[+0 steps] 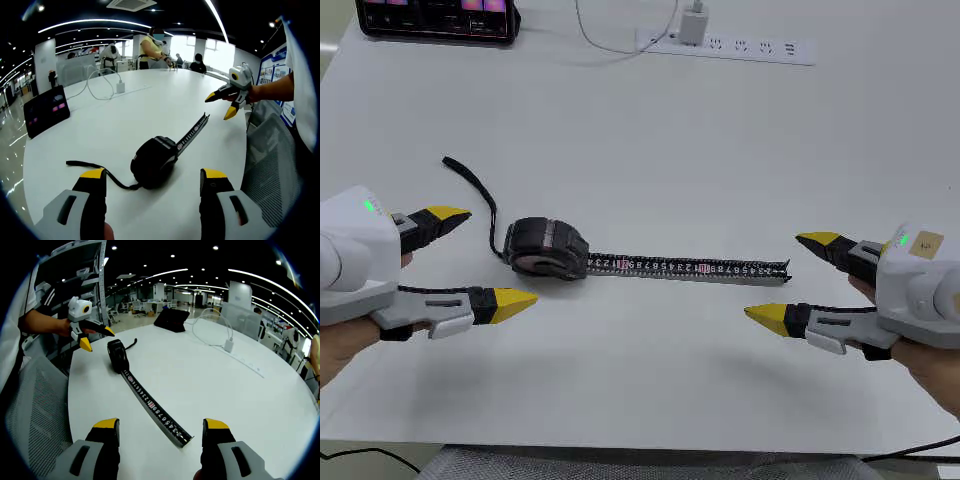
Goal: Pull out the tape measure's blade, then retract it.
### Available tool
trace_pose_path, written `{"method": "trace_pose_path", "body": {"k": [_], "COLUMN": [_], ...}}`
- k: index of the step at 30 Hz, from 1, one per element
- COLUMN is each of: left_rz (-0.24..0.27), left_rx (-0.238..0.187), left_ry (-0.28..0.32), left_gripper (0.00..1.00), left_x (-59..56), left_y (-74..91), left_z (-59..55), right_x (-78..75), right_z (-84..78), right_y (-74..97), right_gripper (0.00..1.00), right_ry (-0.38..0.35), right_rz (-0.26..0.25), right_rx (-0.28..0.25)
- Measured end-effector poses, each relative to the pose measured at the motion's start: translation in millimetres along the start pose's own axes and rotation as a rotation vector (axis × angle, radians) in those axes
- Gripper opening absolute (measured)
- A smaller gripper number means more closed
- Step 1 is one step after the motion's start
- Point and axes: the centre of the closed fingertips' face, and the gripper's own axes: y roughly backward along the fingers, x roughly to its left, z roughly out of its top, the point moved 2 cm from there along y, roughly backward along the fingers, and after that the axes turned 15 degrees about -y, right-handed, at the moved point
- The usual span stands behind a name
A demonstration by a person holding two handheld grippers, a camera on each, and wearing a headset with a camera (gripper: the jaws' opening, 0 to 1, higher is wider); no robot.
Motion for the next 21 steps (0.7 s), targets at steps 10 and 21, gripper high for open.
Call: {"method": "trace_pose_path", "body": {"k": [10,21], "left_rz": [0.058,0.078], "left_rx": [-0.013,-0.029], "left_ry": [0.024,0.065], "left_gripper": [0.75,0.81], "left_x": [-5.0,-24.5], "left_y": [12.8,16.3], "left_z": [-5.3,-10.3], "right_x": [4.4,13.7], "right_z": [-6.8,-20.9], "right_y": [9.5,9.6], "right_gripper": [0.68,0.7], "right_ry": [-0.013,-0.04], "right_rz": [-0.027,-0.048], "right_rx": [-0.031,-0.045]}}
